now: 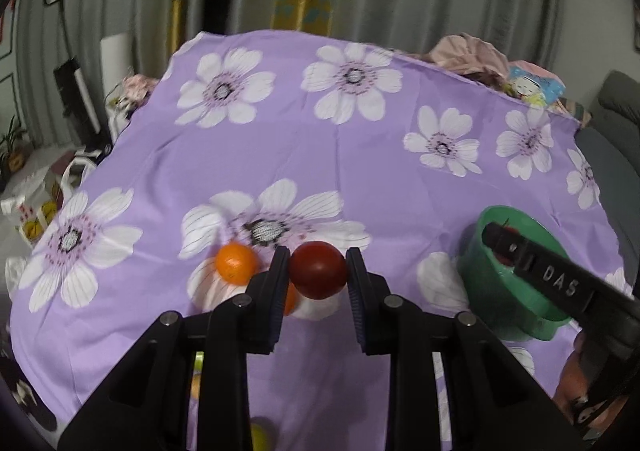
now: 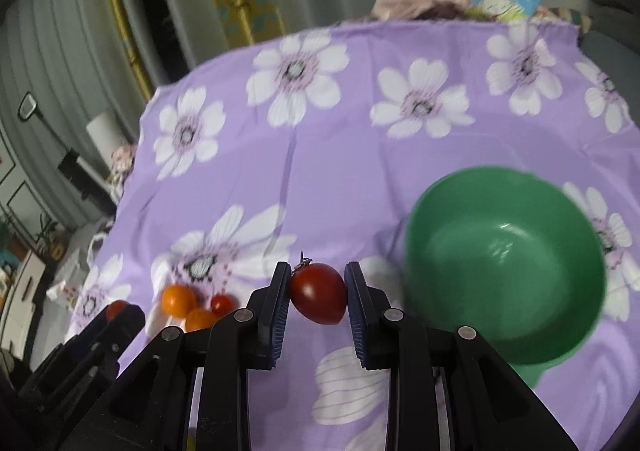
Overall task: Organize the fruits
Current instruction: 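Carry the tomato with the right gripper over the green bowl, then open the right gripper to drop the tomato into the green bowl, then move the right tool back to the fruit row toward an orange, then close the right gripper on the orange and lift it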
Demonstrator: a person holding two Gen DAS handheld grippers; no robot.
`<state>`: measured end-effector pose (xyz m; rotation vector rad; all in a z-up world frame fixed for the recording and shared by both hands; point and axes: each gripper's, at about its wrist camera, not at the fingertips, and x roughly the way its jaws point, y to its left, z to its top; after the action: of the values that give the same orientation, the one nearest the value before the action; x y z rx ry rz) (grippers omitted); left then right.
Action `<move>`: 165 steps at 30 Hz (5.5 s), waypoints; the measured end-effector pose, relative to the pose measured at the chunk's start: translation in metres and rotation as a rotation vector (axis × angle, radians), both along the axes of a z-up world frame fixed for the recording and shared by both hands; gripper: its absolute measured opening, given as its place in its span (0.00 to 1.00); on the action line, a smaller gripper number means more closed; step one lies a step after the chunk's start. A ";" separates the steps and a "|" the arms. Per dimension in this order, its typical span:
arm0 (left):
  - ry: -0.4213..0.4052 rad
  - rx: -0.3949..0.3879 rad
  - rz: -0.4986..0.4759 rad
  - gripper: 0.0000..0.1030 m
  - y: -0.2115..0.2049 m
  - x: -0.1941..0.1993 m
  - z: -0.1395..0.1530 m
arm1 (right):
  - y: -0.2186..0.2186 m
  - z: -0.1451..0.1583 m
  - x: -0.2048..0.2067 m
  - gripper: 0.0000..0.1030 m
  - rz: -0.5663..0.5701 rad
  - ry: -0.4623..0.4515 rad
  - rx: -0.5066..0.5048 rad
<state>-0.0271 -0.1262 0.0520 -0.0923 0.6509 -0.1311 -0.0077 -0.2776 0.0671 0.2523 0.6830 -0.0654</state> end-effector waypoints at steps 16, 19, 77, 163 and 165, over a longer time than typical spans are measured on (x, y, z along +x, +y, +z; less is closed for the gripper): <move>-0.008 0.017 -0.189 0.27 -0.108 0.011 0.014 | -0.106 0.004 -0.026 0.28 -0.236 -0.003 0.058; 0.012 0.029 -0.220 0.27 -0.127 0.016 0.008 | -0.121 -0.003 -0.025 0.28 -0.258 0.029 0.088; 0.286 -0.015 -0.382 0.30 -0.192 0.041 -0.047 | -0.165 -0.048 -0.013 0.28 -0.331 0.227 0.202; 0.274 -0.354 0.389 0.62 0.156 0.019 -0.055 | 0.151 -0.091 0.067 0.41 0.414 0.290 -0.067; 0.267 -0.352 0.382 0.62 0.155 0.018 -0.054 | 0.145 -0.091 0.065 0.40 0.400 0.307 -0.040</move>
<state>-0.0091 0.0283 -0.0019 -0.5773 0.8599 0.1399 0.0572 -0.1325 -0.0235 0.0630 1.0254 0.2696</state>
